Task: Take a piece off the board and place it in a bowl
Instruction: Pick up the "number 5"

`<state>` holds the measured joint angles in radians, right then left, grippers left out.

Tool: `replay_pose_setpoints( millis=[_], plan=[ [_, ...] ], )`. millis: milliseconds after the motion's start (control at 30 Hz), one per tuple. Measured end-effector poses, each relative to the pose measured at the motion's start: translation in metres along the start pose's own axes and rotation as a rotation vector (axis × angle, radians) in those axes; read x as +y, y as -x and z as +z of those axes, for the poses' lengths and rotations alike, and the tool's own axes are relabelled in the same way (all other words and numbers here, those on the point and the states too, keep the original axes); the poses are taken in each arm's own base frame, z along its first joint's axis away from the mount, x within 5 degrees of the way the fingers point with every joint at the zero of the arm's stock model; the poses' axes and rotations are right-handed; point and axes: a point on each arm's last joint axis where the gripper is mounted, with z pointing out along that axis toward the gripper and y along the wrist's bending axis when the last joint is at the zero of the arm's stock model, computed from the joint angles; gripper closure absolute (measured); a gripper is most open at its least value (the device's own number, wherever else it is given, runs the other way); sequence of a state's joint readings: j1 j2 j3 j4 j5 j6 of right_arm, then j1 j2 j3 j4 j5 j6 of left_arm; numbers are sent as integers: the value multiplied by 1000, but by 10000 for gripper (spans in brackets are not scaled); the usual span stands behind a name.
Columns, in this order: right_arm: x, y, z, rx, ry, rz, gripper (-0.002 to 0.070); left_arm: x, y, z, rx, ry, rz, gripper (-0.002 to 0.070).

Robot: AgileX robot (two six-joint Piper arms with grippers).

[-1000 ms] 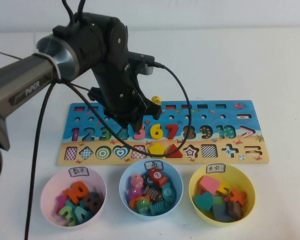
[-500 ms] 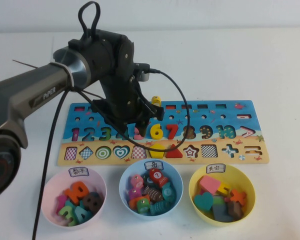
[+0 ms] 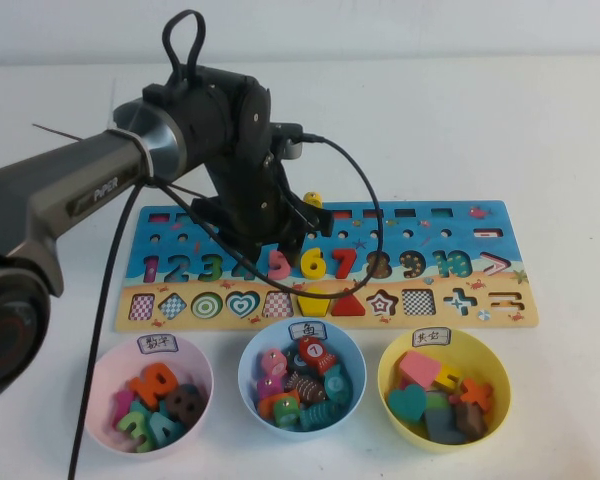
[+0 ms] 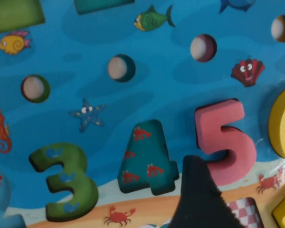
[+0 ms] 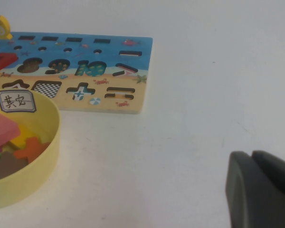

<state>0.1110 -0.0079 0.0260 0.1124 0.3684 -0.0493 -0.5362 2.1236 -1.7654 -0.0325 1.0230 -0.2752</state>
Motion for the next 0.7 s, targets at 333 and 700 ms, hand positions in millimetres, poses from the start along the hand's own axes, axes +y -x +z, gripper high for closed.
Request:
replay_pose_setpoints(
  millis=[333,700],
  plan=[
    [0,0,0,0,0,0,694,-1,6,10,6,2,-1,329],
    [0,0,0,0,0,0,694,-2,8,7,60,16,0,329]
  ],
)
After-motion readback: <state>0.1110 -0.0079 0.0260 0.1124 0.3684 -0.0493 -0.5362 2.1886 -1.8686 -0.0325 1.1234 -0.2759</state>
